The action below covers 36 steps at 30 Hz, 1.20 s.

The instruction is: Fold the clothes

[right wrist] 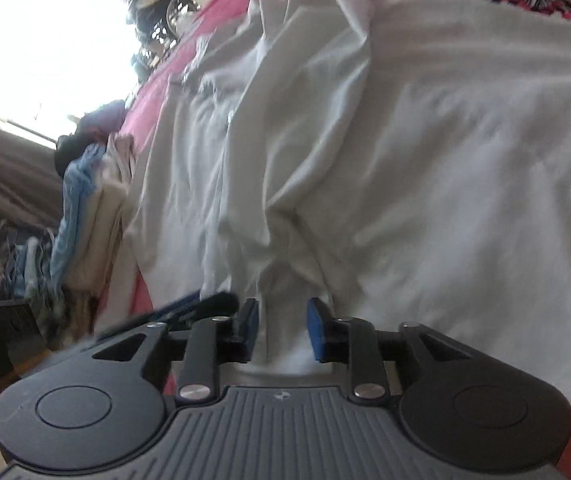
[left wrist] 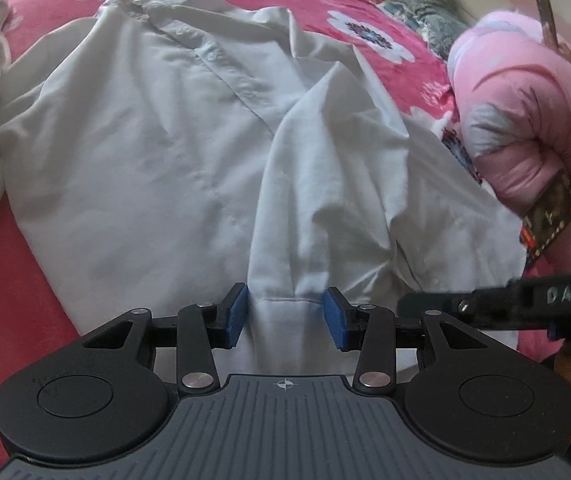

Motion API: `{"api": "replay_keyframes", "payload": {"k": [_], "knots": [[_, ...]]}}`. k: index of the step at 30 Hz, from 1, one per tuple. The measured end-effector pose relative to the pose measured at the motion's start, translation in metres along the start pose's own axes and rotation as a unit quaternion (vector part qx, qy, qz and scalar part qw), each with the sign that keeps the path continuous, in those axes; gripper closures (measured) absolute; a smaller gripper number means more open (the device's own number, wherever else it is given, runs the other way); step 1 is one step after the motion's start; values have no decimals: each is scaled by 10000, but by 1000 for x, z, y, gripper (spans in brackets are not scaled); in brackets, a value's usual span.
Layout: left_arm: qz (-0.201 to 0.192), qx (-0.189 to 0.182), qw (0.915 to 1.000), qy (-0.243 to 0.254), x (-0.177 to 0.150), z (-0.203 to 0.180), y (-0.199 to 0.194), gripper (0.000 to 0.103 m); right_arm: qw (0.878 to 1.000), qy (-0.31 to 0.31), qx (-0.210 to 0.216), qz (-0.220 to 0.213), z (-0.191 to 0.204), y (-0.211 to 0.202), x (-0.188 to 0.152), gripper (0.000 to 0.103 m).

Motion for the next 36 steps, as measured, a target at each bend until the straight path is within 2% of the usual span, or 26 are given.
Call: {"api": "replay_keyframes", "payload": {"k": [3,4,6,8,9,10,12,15,17,19,22,24,25,26,27,31,36], "knots": [[-85,23,9998,172,-2,-9,-2,65,9999,-36,-93,-42,-3,3,-4,97],[-85,20,9998,154,-2,-12,-2,68,9999,-30,-120,-57,-4,3,-5,101],[-24,72,9999,82,-2,-14,1,71,9999,-4,-84,-106,-4,2,-5,102],[25,28,10000,-46,2,-17,-2,83,9996,-15,57,-282,4,-9,1,102],[42,-51,9999,-124,8,-18,-6,91,9990,-81,174,-416,14,-18,8,102],[42,-149,9996,-219,17,-20,-11,95,9978,-148,301,-573,25,-28,16,102],[-82,-361,9985,-410,44,-22,-30,98,9932,-316,608,-938,53,-55,36,102],[-546,-867,9912,-841,91,-21,-82,99,9823,-676,1071,-1383,99,-101,55,102],[-797,-1058,9864,-977,107,-21,-116,99,9799,-854,1131,-1400,111,-114,50,102],[-728,-1127,9850,-1085,101,-20,-121,99,9785,-1017,1152,-1373,120,-125,43,102],[-513,-1157,9842,-1238,87,-17,-118,99,9856,-662,1170,-1021,95,-109,21,98],[-97,-1273,9813,-1437,77,-15,-98,99,9881,-180,1308,-793,70,-92,6,95],[32,-1343,9790,-1535,75,-15,-92,99,9871,79,1395,-781,58,-84,0,91],[117,-1391,9769,-1615,73,-14,-87,99,9862,301,1424,-791,47,-77,-5,77],[170,-1390,9764,-1647,72,-14,-82,99,9860,469,1380,-810,36,-70,-9,71],[347,-1069,9804,-1617,61,-7,-65,99,9881,865,968,-828,1,-48,-14,70],[649,-1045,9718,-2010,39,19,-42,98,9872,1142,834,-732,-18,-34,-11,65]]}}
Point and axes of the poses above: each gripper's, at about its wrist camera, not at the fingertips, and y roughly the way its jaws point, z to its left, x to its top, the point moved 8 cm from there along y, roughly the way its jaws point, and after that the axes turned 14 degrees about x, right-handed, at the moved point
